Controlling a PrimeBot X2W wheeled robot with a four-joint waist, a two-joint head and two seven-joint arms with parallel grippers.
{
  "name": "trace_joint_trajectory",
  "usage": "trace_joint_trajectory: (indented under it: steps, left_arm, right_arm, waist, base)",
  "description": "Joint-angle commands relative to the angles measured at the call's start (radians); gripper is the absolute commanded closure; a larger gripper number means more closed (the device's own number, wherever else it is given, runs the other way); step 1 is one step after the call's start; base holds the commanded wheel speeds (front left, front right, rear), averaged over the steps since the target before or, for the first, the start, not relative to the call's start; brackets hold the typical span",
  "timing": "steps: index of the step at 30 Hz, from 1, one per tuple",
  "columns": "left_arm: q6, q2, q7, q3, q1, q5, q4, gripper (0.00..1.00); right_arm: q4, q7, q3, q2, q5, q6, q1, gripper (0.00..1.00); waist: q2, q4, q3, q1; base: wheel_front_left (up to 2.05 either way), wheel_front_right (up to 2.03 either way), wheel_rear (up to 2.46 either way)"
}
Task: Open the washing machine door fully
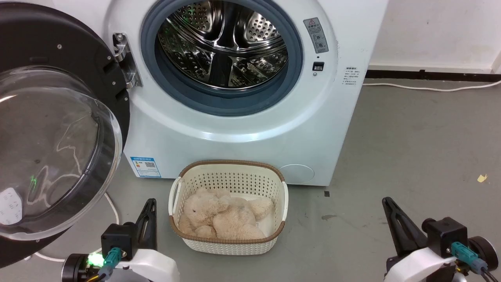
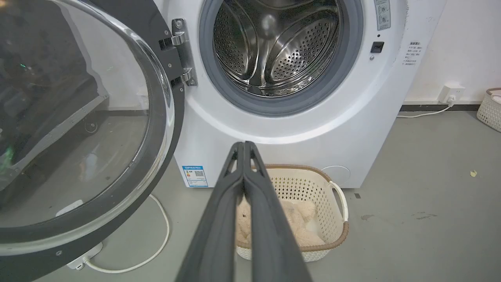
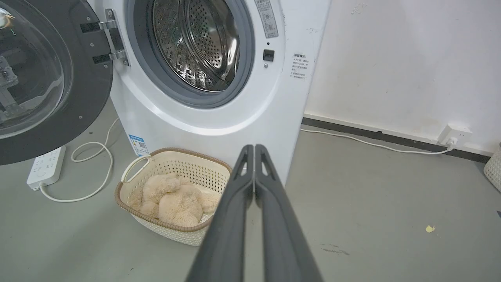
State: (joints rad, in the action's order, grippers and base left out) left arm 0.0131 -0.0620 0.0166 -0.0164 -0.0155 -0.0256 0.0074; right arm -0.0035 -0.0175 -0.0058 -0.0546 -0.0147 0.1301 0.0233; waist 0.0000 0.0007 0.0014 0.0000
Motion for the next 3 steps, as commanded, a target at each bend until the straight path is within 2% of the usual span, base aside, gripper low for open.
trace_joint_trajectory:
  steps: [1,3]
  left_arm:
    - [-0.007,0.006,-0.008,0.007,0.014,0.014,-0.006,1.00]
    - [-0.010,0.008,-0.011,0.011,0.015,0.018,-0.006,1.00]
  right_arm:
    - [0.003,0.007,0.003,0.004,0.011,0.001,-0.019,1.00]
    - [0.003,0.011,0.004,0.004,0.012,0.001,-0.021,1.00]
  waist:
    - [0.0000,0.000,0.000,0.0000]
    - [0.0000,0.000,-0.001,0.0000]
  base:
    - [0.00,0.00,0.00]
    - [0.00,0.00,0.00]
